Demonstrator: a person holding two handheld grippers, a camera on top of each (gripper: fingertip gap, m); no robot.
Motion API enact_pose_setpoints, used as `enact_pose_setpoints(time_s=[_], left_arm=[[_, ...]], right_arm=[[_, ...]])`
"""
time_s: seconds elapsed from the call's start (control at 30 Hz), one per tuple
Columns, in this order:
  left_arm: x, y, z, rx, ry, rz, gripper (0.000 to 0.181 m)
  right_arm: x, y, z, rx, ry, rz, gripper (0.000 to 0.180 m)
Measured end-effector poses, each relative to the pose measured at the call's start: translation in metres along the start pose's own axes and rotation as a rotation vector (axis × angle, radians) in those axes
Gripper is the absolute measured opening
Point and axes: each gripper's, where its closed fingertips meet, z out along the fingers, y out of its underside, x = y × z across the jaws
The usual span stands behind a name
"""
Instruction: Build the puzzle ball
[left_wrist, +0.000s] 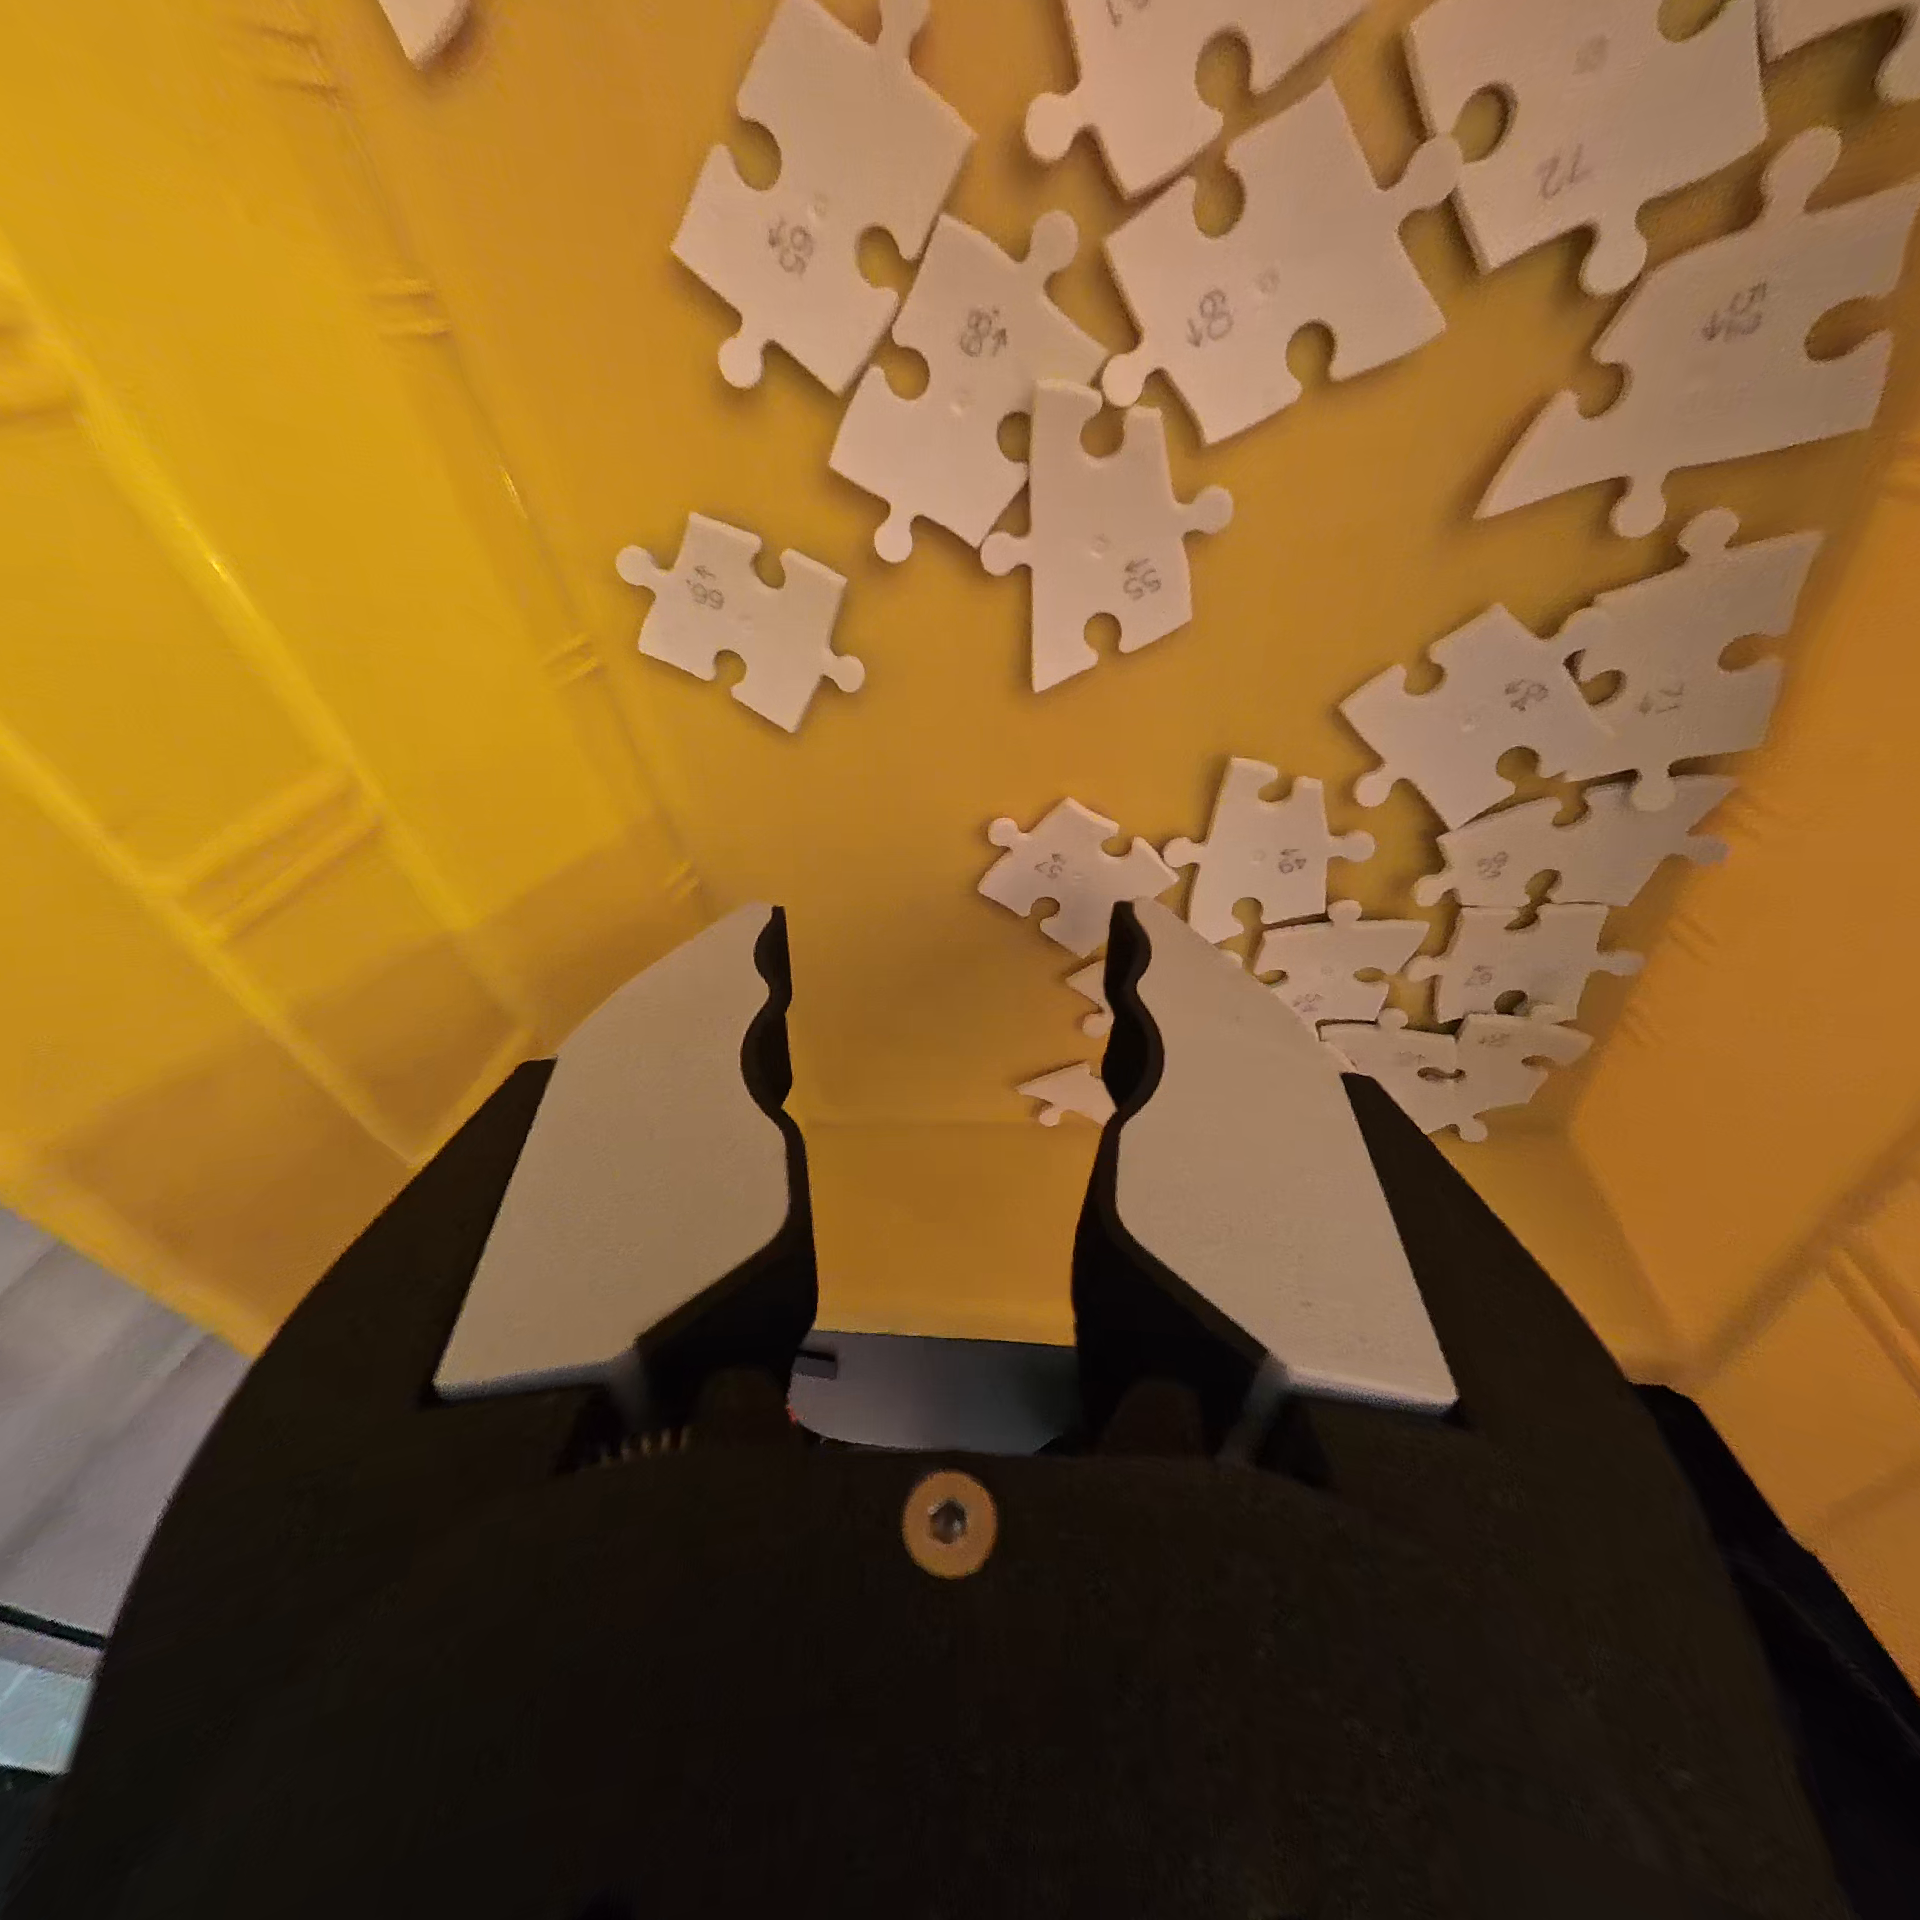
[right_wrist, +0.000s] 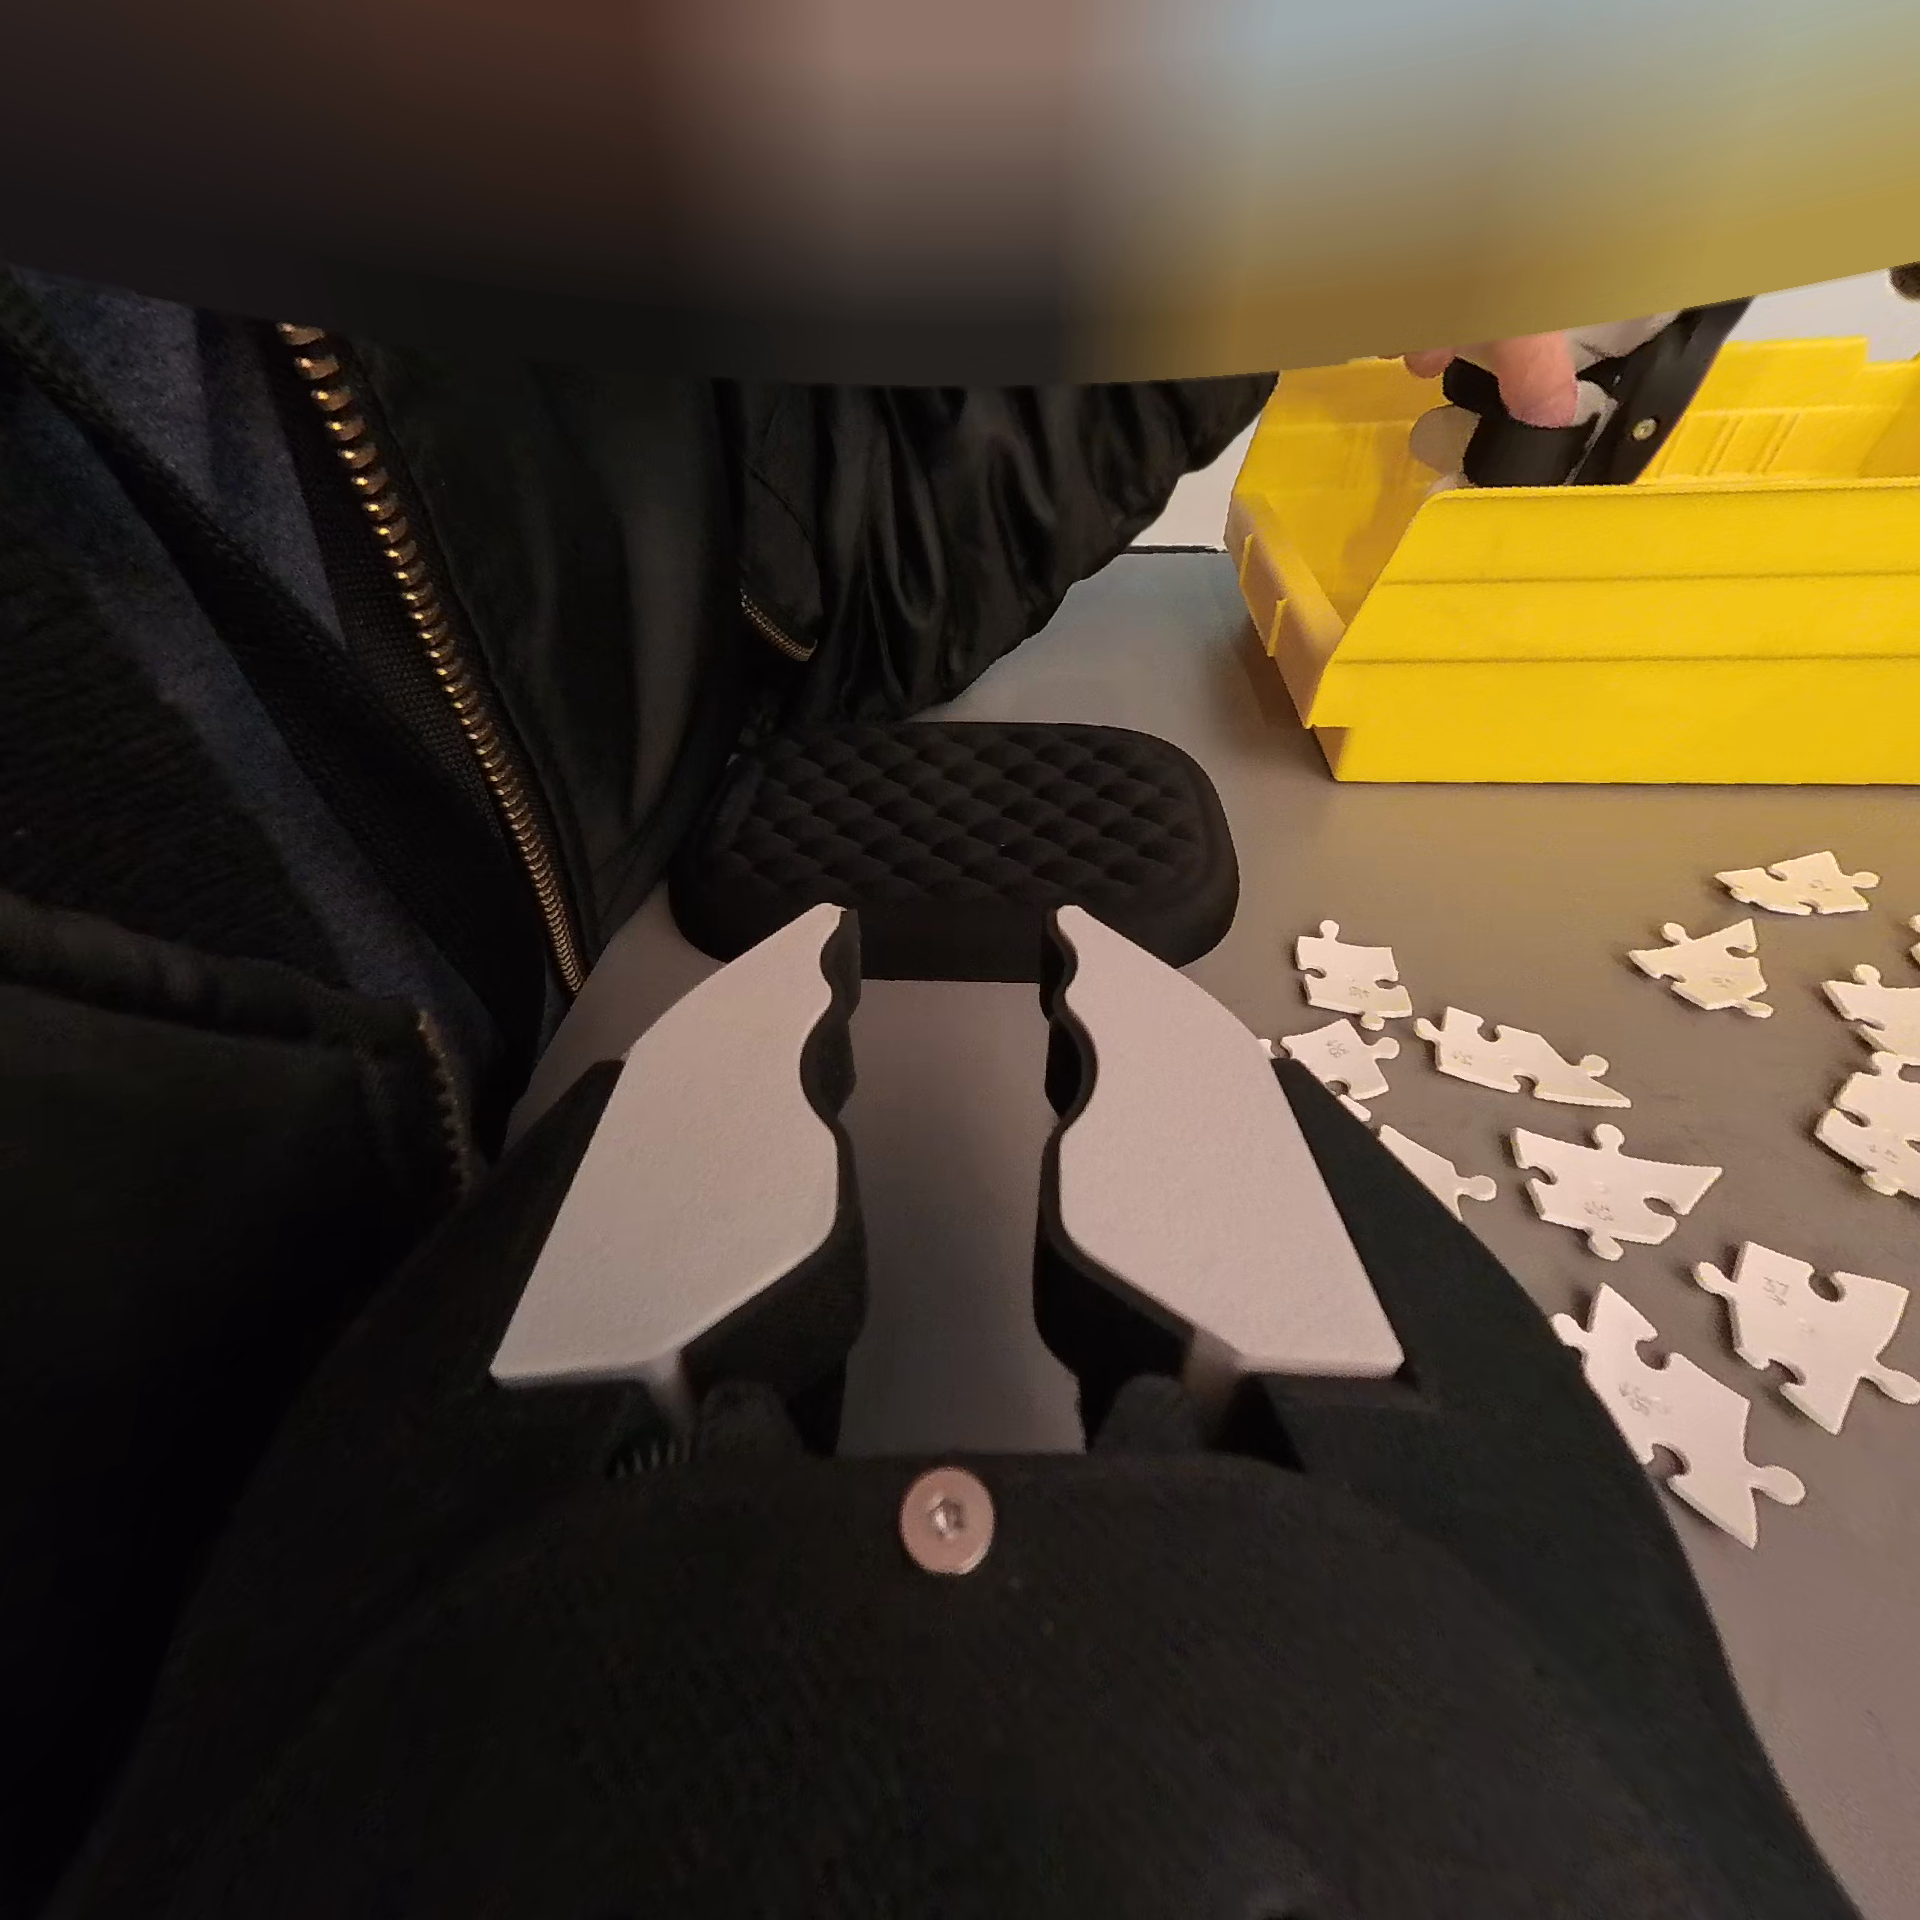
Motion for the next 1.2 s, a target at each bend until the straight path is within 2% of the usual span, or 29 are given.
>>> enact_pose_setpoints(time_s=[0.4, 0.67, 0.87, 1.03, 1.2], left_arm=[[-0.005, 0.001, 0.01, -0.042, -0.055, 0.002, 0.049], [-0.016, -0.013, 0.009, 0.015, -0.072, -0.03, 0.045], [-0.037, -0.026, 0.008, 0.069, -0.142, -0.089, 0.033], [-0.034, -0.021, -0.007, 0.111, -0.11, -0.111, 0.035], [0.013, -0.014, -0.025, 0.151, 0.072, 0.02, 0.046]], right_arm=[[0.0, 0.0, 0.0, 0.001, -0.002, 0.001, 0.034], [0.0, 0.0, 0.0, 0.001, -0.002, 0.002, 0.034], [0.0, 0.0, 0.0, 0.001, -0.003, 0.004, 0.034], [0.0, 0.0, 0.0, 0.003, -0.003, 0.005, 0.034], [0.0, 0.0, 0.0, 0.002, -0.003, 0.004, 0.034]])
